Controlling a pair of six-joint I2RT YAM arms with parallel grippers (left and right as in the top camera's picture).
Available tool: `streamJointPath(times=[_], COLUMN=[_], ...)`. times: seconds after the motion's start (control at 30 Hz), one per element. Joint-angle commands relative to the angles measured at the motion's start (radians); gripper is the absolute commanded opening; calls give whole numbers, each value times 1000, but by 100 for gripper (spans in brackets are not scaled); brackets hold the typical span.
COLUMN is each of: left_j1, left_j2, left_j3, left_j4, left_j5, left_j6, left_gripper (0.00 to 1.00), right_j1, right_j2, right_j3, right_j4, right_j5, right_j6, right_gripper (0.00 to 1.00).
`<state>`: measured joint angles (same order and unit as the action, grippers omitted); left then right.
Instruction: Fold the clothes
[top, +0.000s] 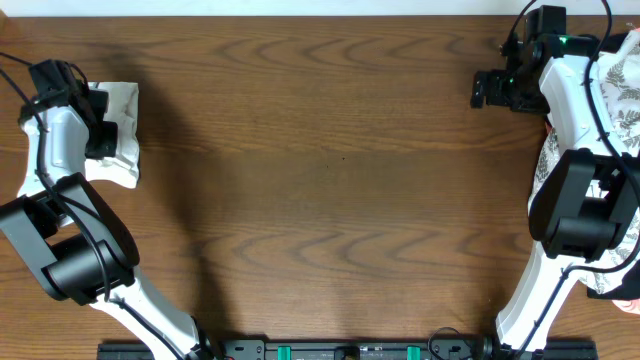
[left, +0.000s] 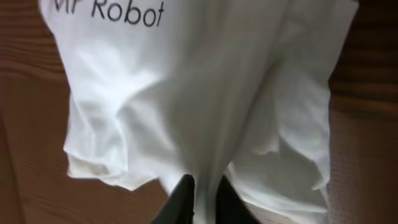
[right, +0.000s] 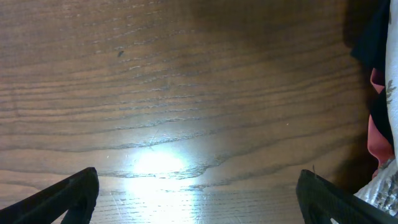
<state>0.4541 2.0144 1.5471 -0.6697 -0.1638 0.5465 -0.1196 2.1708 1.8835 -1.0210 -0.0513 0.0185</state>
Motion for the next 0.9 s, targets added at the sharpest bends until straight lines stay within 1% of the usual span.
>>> streamJointPath(times=[0.0,0.07,0.13,0.23,0.27,0.3,0.37,0.43,0.47,0.5,0.63,0.87], left_j1=[-2,-2,-3,-5,-6,-6,-6,-5,-5,-5,-5,-5], left_j2=[8,8,6,-7,-11,-14,-19,-19,-19,-19,-12,71], left_j3=[-10,-10,-10,6,16,24,28,28,28,28,28,21], left_j4=[1,0,-3,5,21,46,116,171,190,204,224,248], left_j5=[40,79,135,229,239,239,238,238,238,238,239,192], left_j6=[-8,-8,-8,-16,-51,-95,-165,-208,-225,-247,-347,-360], left_gripper=[24,35,54,55,55,53,32,19,10,6,6,6], right_j1=[3,3,3,3,3,3,3,3,3,3,3,3], right_j2=[-6,-6,-6,-6,-6,-6,-6,-6,-6,-6,-6,-6], right_j3=[-3,-3,-3,-3,-3,-3,-3,-3,-3,-3,-3,-3], right_j4=[0,0,0,0,0,0,0,0,0,0,0,0], right_j5=[6,6,6,6,6,6,6,6,6,6,6,6], right_j6=[11,11,11,11,11,11,11,11,11,11,11,11], right_gripper=[99,99,99,99,99,99,99,99,99,99,99,99])
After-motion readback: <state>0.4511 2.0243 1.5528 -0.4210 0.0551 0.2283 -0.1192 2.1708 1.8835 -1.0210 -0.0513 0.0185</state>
